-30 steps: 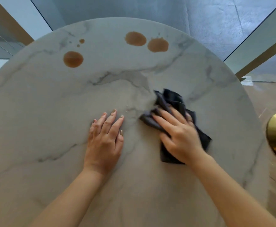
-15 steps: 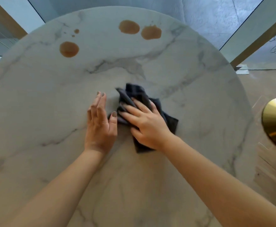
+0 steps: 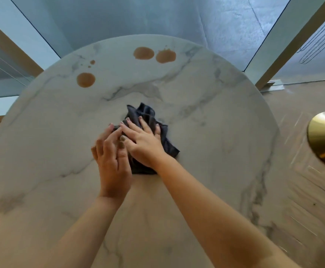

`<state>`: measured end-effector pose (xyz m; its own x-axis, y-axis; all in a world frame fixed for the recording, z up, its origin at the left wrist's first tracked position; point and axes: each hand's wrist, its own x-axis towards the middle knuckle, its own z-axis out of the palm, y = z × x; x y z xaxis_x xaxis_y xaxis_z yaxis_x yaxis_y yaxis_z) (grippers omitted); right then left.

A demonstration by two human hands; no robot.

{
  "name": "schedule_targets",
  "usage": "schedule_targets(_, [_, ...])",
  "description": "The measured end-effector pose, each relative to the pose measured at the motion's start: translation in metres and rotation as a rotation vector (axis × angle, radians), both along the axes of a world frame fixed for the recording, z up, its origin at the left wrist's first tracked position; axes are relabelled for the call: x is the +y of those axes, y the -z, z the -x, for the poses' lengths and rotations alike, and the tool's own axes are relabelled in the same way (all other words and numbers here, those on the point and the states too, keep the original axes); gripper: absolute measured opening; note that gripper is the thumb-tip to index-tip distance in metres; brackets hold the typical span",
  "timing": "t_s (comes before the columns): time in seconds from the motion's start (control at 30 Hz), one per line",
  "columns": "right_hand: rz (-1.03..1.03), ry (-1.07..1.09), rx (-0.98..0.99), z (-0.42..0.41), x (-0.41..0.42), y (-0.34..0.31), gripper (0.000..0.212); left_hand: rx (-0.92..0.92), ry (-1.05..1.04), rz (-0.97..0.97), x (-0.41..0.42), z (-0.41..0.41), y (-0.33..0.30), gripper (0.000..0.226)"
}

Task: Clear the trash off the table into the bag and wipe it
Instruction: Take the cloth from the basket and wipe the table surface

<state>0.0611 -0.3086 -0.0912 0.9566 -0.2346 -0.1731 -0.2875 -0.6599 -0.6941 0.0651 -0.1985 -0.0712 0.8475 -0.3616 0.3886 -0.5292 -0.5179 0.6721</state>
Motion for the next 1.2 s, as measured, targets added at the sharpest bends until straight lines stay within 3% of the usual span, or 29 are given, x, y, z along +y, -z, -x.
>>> schedule_targets(0.07, [-0.25,0.077,-0.207,0.029,0.004,-0.005,0.048,0.057,0.05,0.108,-0.007,0.008,-0.008,0.028])
schedule_targets(0.13, [-0.273,0.312,-0.406,0.064,-0.012,-0.004,0.045,0.122,0.085,-0.01,-0.025,0.006,-0.007,0.027])
schedule_targets(0.23, [-0.042,0.656,-0.485,0.11,-0.046,0.01,0.035,0.248,-0.022,-0.638,-0.067,-0.002,0.014,0.05])
schedule_targets(0.3, [0.111,0.7,-0.456,0.125,-0.068,0.016,0.035,0.134,0.017,-0.919,-0.093,-0.001,0.024,0.063])
schedule_targets(0.43, [0.336,0.657,-0.37,0.12,-0.121,0.025,0.039,-0.14,0.583,-0.833,-0.123,0.009,0.036,0.056])
schedule_targets(0.5, [0.374,0.683,-0.319,0.107,-0.145,0.024,0.04,-0.251,0.73,-0.794,-0.111,0.014,0.038,0.051])
schedule_targets(0.63, [0.321,0.702,-0.227,0.078,-0.157,0.019,0.041,-0.107,0.632,-0.71,-0.048,0.016,0.046,0.055])
schedule_targets(0.73, [0.345,0.613,-0.231,0.052,-0.143,0.022,0.04,-0.025,0.367,-0.698,-0.008,-0.022,0.046,0.069])
schedule_targets(0.83, [0.443,0.489,-0.284,0.019,-0.126,0.029,0.038,0.092,-0.002,-0.774,-0.039,-0.075,0.036,0.067])
schedule_targets(0.9, [0.513,0.477,-0.344,-0.002,-0.121,0.029,0.035,0.083,0.058,-0.813,-0.085,-0.087,0.034,0.07])
schedule_targets(1.03, [0.473,0.619,-0.44,-0.013,-0.132,0.025,0.038,-0.114,0.517,-0.816,-0.085,-0.067,0.038,0.065])
schedule_targets(1.1, [0.431,0.626,-0.458,-0.008,-0.134,0.027,0.037,-0.201,0.543,-0.801,-0.031,-0.062,0.043,0.063])
schedule_targets(1.2, [0.395,0.557,-0.437,-0.008,-0.127,0.033,0.042,-0.139,0.387,-0.82,0.05,-0.083,0.047,0.069])
